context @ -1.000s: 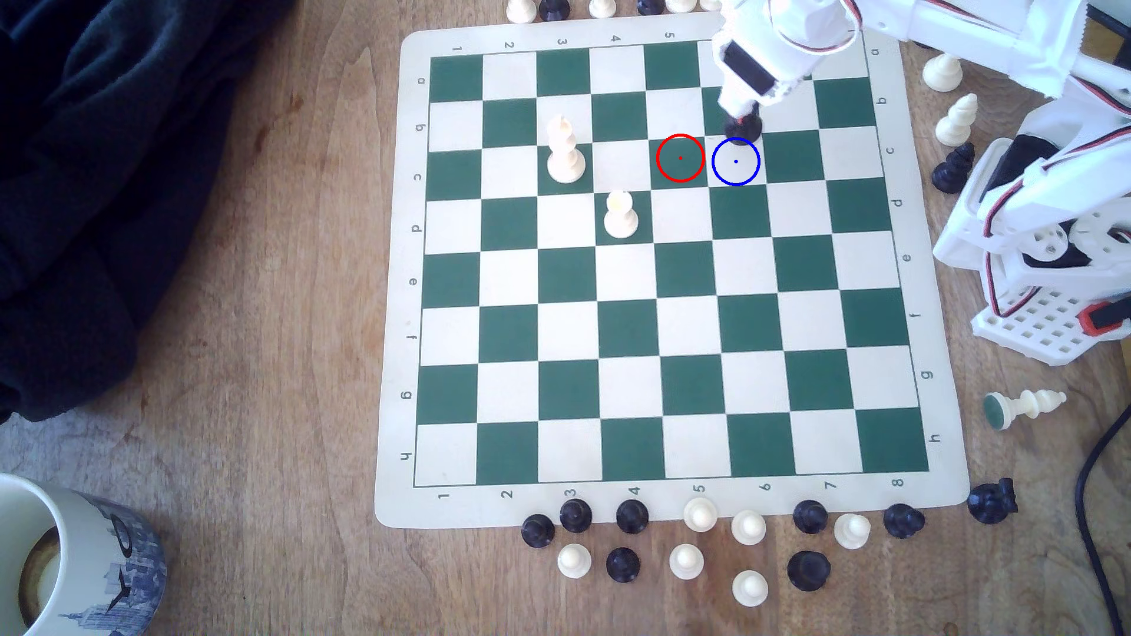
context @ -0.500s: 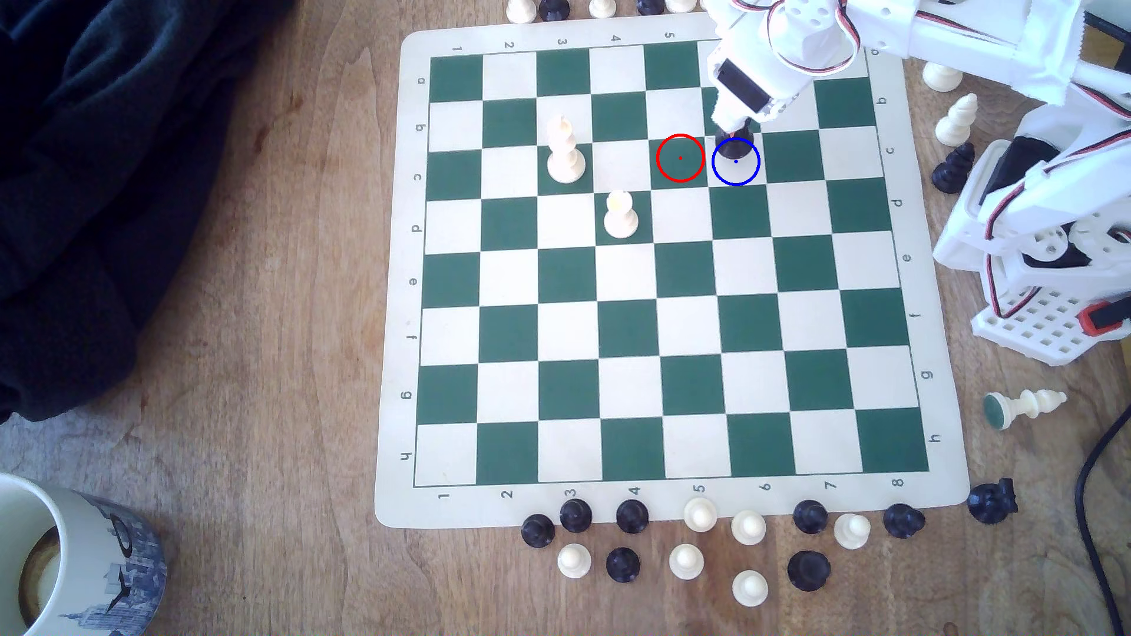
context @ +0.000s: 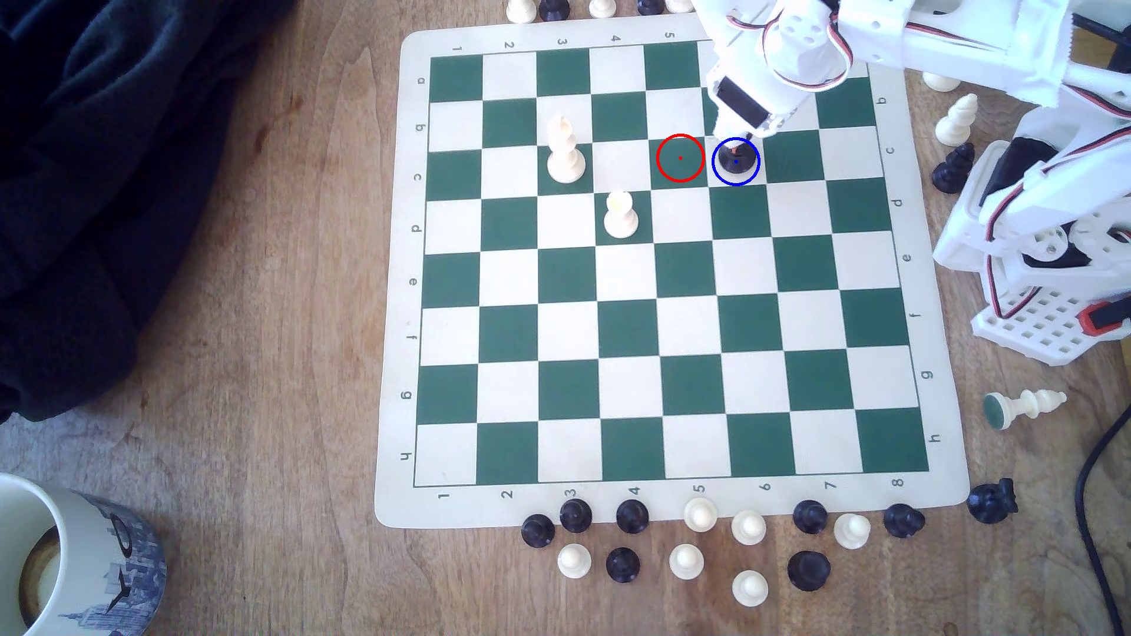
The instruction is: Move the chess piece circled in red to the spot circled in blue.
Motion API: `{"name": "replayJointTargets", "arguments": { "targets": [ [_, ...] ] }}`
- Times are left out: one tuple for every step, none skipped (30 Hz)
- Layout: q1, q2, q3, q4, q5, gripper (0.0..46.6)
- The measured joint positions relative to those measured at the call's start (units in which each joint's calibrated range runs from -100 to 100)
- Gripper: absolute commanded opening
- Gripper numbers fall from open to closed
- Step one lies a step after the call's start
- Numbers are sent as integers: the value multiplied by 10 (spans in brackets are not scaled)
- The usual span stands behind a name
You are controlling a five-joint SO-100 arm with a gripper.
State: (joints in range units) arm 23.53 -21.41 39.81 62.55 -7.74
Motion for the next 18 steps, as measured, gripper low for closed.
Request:
{"name": "replayJointTargets", "arguments": {
  "targets": [
    [0, 2, 3, -6, 0, 15],
    [0, 2, 3, -7, 0, 15],
    [0, 2, 3, -10, 0, 23],
    [0, 2, 3, -10, 0, 34],
    [0, 2, 3, -10, 0, 64],
    [0, 2, 3, -10, 0, 81],
    [0, 2, 3, -10, 0, 95],
    [0, 2, 3, -10, 0, 117],
    [0, 2, 3, -10, 0, 151],
    [0, 2, 3, -10, 0, 161],
    [0, 2, 3, -10, 0, 170],
    [1, 2, 4, -10, 0, 179],
    [1, 2, 4, -10, 0, 184],
    [2, 2, 4, -10, 0, 191],
    [2, 2, 4, -10, 0, 203],
    [2, 2, 4, -10, 0, 218],
    [2, 2, 4, -8, 0, 224],
    [2, 2, 4, -6, 0, 238]
  ]
}}
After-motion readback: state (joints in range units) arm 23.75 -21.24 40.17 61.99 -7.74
